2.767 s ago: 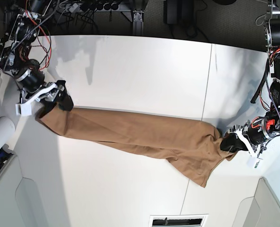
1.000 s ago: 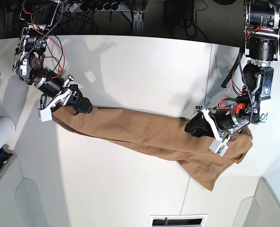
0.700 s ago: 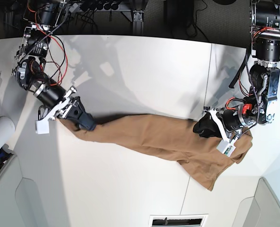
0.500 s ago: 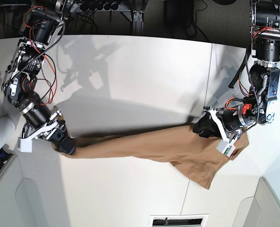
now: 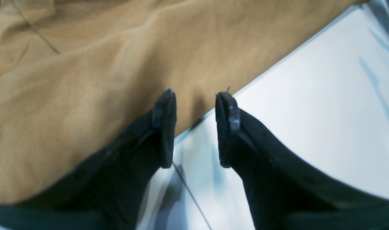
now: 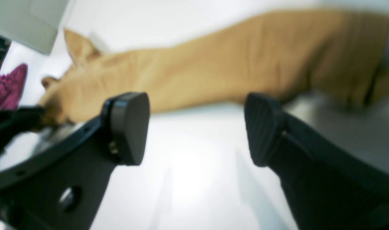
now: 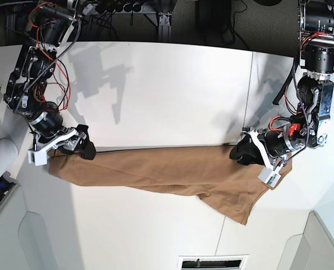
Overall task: Layout the t-shirt on the table in an organized manner, then fold the t-shirt properly
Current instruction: 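Hold the shirt with both grippers and pull it taut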
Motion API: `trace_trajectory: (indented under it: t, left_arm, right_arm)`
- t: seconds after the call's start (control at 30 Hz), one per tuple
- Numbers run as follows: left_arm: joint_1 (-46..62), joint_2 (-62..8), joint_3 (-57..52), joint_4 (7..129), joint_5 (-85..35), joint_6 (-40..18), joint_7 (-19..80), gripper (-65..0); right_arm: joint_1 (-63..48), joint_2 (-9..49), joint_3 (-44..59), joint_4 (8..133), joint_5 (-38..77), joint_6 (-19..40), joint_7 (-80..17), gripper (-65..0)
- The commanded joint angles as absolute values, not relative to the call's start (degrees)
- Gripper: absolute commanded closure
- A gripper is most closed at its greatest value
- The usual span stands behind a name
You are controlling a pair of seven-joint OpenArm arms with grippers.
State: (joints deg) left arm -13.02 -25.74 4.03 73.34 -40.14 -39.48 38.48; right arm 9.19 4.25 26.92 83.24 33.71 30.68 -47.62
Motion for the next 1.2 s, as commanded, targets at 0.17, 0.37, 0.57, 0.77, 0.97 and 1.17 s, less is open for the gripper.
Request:
trace_trajectory:
  t: [0.17, 0.37, 0.57, 0.77, 0.97, 1.17]
  left_arm:
    - [-14.5, -25.9, 3.8, 74.1, -43.4, -40.0, 36.6, -20.4]
    - [-14.6, -23.1, 6.4, 74.1, -41.2, -40.0, 36.7, -19.4]
    - [-14.6, -22.9, 12.1, 74.1, -39.5, -40.0, 36.7, -19.5]
    - [-14.6, -22.9, 12.4, 74.1, -39.3, -40.0, 36.7, -19.5]
    - [-14.5, -22.9, 12.4, 74.1, -38.0, -40.0, 37.0, -19.5]
    - [-14.6, -22.9, 12.4, 74.1, -38.1, -40.0, 37.1, -19.5]
  right_arm:
    - [4.5, 4.8, 26.9, 84.0, 29.5, 26.8, -36.7, -45.1]
    - [6.3, 4.8, 26.9, 82.3, 26.9, 24.8, -34.5, -44.9]
    - [12.8, 4.8, 26.9, 72.3, 24.1, 24.8, -33.5, -44.9]
    - [16.0, 4.7, 26.9, 66.6, 24.0, 26.0, -33.4, -44.5]
    - [15.5, 4.8, 25.3, 66.6, 24.1, 29.7, -33.4, -9.4]
    - [15.6, 4.8, 24.2, 66.6, 24.5, 30.4, -31.0, 0.0]
